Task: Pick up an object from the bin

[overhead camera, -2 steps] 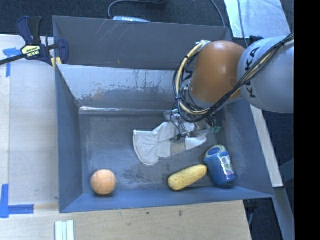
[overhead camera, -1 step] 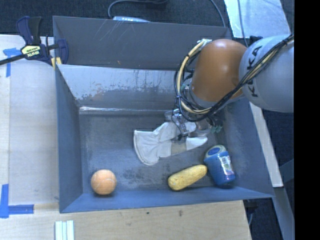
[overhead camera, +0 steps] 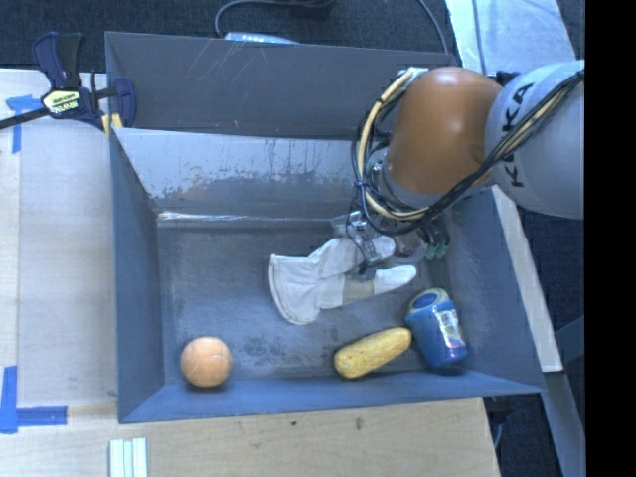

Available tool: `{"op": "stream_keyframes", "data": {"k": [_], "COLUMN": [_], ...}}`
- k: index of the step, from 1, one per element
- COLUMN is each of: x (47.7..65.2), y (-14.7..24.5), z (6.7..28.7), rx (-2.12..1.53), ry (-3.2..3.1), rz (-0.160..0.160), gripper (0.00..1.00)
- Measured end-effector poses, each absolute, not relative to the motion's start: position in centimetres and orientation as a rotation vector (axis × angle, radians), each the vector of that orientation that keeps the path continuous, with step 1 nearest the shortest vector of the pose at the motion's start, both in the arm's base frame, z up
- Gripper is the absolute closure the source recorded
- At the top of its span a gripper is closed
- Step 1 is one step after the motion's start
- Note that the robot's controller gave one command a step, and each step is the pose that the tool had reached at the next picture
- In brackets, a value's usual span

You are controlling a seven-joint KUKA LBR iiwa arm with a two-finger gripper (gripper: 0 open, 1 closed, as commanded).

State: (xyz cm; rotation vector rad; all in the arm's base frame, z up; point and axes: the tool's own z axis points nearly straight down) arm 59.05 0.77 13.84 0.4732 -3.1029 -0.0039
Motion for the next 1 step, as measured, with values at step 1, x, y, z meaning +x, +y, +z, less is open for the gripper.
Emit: {"op": "stream_keyframes", "data": {"k": [1], "x": [59.23], "y": [0.76], "z": [15.78], "rx": [0.475], "ry": [-3.109], "rz": [-0.002], "gripper": [1.00]}}
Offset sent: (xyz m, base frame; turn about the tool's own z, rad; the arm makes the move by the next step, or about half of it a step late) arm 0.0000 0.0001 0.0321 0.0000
